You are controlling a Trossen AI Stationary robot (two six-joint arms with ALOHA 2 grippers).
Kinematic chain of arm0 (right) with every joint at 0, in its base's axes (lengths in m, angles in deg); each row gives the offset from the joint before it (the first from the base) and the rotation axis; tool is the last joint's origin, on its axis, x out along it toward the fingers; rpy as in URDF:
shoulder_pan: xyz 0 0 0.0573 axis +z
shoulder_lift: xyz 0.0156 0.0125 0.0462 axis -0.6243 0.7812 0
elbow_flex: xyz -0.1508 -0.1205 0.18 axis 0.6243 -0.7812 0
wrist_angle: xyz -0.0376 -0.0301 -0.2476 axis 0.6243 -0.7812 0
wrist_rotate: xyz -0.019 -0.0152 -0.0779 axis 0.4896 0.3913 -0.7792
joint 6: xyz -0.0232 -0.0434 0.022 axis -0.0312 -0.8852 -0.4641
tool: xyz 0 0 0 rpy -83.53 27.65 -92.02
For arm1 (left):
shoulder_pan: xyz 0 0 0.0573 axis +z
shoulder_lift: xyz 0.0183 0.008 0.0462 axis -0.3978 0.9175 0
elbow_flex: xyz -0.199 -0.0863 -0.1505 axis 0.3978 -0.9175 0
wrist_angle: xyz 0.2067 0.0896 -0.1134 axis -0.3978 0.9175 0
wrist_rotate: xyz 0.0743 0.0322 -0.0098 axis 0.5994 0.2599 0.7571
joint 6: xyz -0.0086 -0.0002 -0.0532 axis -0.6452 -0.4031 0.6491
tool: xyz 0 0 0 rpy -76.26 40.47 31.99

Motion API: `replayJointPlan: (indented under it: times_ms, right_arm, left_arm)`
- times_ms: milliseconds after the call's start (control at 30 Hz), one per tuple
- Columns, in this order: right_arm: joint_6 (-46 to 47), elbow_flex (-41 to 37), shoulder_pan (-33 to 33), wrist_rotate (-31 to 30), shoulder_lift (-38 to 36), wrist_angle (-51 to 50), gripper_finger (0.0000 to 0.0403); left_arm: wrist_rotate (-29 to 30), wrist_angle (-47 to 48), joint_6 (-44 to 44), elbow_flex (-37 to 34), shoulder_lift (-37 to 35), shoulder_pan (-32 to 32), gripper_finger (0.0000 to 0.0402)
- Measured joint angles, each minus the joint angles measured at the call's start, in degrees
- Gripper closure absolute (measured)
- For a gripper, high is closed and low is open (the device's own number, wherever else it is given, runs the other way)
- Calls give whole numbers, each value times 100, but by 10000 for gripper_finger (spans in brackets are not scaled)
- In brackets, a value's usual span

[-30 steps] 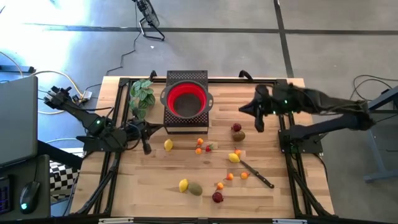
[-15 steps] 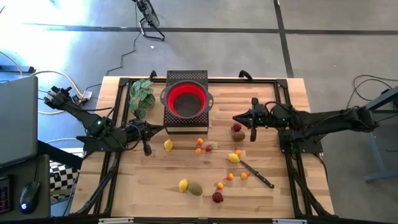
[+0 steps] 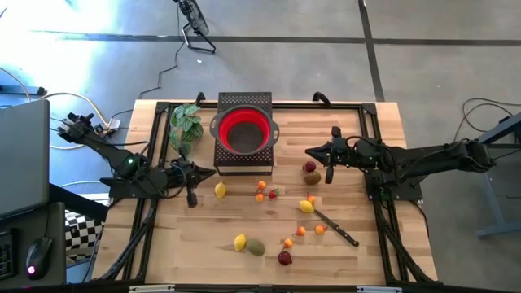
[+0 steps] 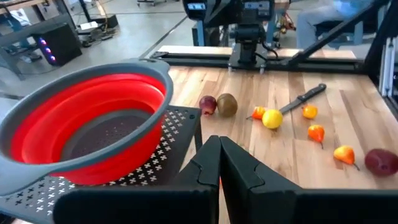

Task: Pick & Place Fruit
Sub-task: Put the red strainer bowl on the shelf

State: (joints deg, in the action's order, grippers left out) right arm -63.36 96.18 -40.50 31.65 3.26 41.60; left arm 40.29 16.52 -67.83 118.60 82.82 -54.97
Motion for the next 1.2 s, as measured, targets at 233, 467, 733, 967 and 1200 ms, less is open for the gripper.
replayJointPlan:
  times_ms: [233, 467, 733, 967, 1200]
  right_arm:
    - [-196, 0, 0, 0, 2, 7, 401]
    - [-201, 0, 0, 0, 2, 75, 401]
    - [-501, -2, -177, -2, 2, 340, 401]
    - [-482, -2, -356, 11, 2, 345, 401]
    - [-494, -2, -356, 1, 2, 329, 401]
  left_arm:
    - [-4, -42, 323, 0, 568, 2, 401]
    - [10, -221, 582, 0, 1122, 8, 401]
    - [-311, -1020, 584, 2, 1600, 647, 401]
    - [-911, -1079, 599, 7, 1665, 1271, 401]
    - [-1032, -1082, 594, 7, 1665, 1594, 401]
